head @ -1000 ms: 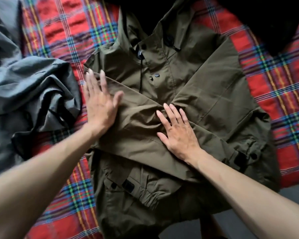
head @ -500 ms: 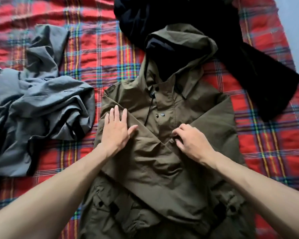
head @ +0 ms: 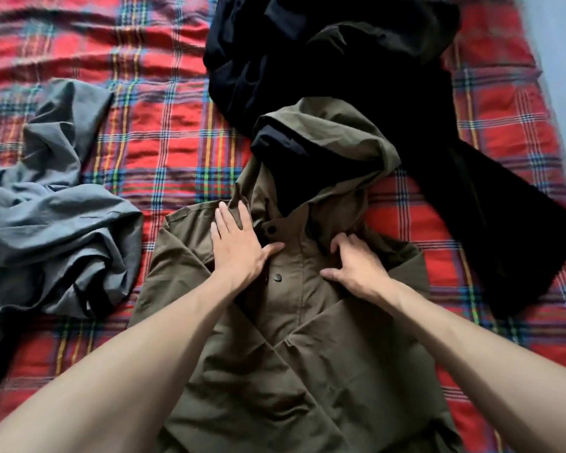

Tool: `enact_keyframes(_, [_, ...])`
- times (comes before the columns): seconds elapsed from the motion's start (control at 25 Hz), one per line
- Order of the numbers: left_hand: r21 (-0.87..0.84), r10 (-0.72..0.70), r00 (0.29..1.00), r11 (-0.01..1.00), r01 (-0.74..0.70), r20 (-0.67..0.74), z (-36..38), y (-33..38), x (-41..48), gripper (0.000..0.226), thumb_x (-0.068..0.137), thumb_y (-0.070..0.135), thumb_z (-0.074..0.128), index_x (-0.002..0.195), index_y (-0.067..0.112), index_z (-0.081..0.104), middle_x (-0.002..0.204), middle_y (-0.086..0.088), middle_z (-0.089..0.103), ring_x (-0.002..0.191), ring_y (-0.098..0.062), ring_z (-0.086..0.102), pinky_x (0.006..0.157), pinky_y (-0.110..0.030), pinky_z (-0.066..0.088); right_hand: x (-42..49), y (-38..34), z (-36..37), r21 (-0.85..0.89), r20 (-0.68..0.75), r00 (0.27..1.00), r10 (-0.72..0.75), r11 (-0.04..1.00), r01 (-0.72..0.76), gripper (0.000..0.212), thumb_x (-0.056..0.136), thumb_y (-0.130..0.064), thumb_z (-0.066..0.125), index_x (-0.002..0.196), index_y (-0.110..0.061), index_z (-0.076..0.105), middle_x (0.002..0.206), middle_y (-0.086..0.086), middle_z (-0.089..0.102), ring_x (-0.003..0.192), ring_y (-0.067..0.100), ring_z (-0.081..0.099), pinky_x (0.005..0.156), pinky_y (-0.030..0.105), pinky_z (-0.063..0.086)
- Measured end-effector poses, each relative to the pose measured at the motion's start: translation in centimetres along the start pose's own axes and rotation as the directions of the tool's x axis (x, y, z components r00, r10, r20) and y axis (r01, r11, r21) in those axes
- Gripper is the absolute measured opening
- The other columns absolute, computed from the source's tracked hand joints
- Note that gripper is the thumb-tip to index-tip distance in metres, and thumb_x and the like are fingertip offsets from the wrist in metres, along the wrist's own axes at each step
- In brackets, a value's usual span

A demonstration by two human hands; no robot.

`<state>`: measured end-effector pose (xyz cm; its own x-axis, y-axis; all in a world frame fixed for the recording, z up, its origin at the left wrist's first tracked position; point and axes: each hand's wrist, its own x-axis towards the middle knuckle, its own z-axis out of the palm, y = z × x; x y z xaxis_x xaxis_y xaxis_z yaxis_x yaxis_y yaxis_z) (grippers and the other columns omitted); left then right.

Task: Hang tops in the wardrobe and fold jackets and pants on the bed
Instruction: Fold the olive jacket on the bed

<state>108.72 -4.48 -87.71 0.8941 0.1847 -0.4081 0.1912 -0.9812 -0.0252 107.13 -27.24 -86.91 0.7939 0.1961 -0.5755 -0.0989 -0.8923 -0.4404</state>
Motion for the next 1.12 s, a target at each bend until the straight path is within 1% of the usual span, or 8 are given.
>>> enact_keyframes(0.16, [0.044,-0.015,0.999,0.999,0.013,0.045,-0.6,0.1,0.3,0.123,0.073,0.086,0.043,0.155,0.007,-0.005,0.158,-0.033,-0.004,0.150,-0.038,0.001,0.121,-0.045,0.010,-0.9,-2.7,-3.9,0.022,-0.292,0.956,0.038,0.999,-0.033,0.024,0.086,-0.047,0.060,0.089,-0.024,0.065,0.091,0.005,0.070,0.092,0.031,0.065,0.071,0.036,0.048])
enact_keyframes(0.24, [0.072,-0.018,0.998,0.997,0.013,0.060,-1.2,0.5,0.9,0.125,0.072,0.084,0.048,0.155,0.006,-0.001,0.156,-0.036,0.000,0.149,-0.041,0.006,0.120,-0.045,0.015,0.7,-5.0,-8.7,0.004,-0.664,0.745,-0.072,0.995,0.100,0.026,0.088,-0.046,0.056,0.085,-0.021,0.065,0.086,0.004,0.067,0.086,0.029,0.063,0.068,0.037,0.047])
enact_keyframes(0.32, [0.072,-0.039,0.994,0.997,0.032,0.098,-1.9,0.9,1.5,0.128,0.068,0.083,0.056,0.154,0.005,0.002,0.155,-0.038,0.005,0.148,-0.042,0.011,0.118,-0.046,0.020,3.9,-6.7,-13.5,-0.134,-0.752,0.621,-0.222,0.973,0.186,0.029,0.083,-0.044,0.061,0.102,-0.023,0.063,0.101,0.003,0.061,0.097,0.024,0.055,0.081,0.038,0.043])
enact_keyframes(0.44, [0.055,-0.062,0.990,0.997,0.055,0.128,-2.7,1.1,1.9,0.131,0.062,0.081,0.064,0.153,0.005,0.009,0.154,-0.038,0.010,0.146,-0.043,0.017,0.115,-0.046,0.026,7.8,-8.1,-15.3,-0.547,-0.424,0.837,-0.347,0.834,0.069,0.057,0.077,-0.041,0.068,0.127,-0.020,0.051,0.118,0.007,0.055,0.109,0.029,0.052,0.089,0.041,0.040])
enact_keyframes(0.52, [0.038,-0.058,0.990,0.998,0.054,0.125,-2.8,1.3,2.0,0.130,0.062,0.081,0.065,0.153,0.006,0.010,0.154,-0.038,0.010,0.146,-0.043,0.017,0.114,-0.046,0.027,8.5,-7.9,-14.2,-0.648,-0.345,0.866,-0.362,0.759,0.059,0.050,0.081,-0.031,0.064,0.127,-0.017,0.049,0.116,0.007,0.058,0.108,0.030,0.057,0.085,0.041,0.042])
enact_keyframes(0.72, [-0.250,-0.024,0.979,0.965,0.075,0.201,-4.9,-0.2,1.5,0.120,0.066,0.064,0.076,0.152,0.011,0.013,0.156,-0.029,0.014,0.146,-0.039,0.019,0.115,-0.047,0.029,8.1,-7.8,-16.7,0.131,-0.541,0.834,-0.107,0.969,0.210,0.018,0.084,-0.020,0.055,0.100,-0.024,0.063,0.093,-0.002,0.069,0.090,0.022,0.064,0.078,0.034,0.049])
enact_keyframes(0.88, [-0.663,0.053,0.961,0.714,-0.226,-0.271,-11.8,0.4,4.6,0.097,0.073,0.035,0.079,0.150,0.011,0.025,0.149,-0.012,0.036,0.138,-0.025,0.037,0.112,-0.038,0.033,4.7,-7.7,-18.2,0.295,-0.681,0.717,-0.149,0.840,0.455,0.022,0.081,-0.006,0.053,0.094,-0.020,0.063,0.082,-0.011,0.064,0.081,0.005,0.060,0.074,0.017,0.045])
enact_keyframes(1.12, [-0.142,0.551,0.726,0.748,-0.648,-0.411,-18.0,3.1,8.0,0.041,0.073,0.036,0.066,0.106,0.015,0.054,0.098,-0.005,0.066,0.094,-0.032,0.064,0.072,-0.038,0.046,3.2,-7.1,-18.5,0.110,-0.755,0.611,-0.238,0.873,0.476,0.031,0.074,0.003,0.049,0.097,-0.014,0.062,0.095,0.000,0.056,0.095,0.019,0.050,0.085,0.027,0.042])
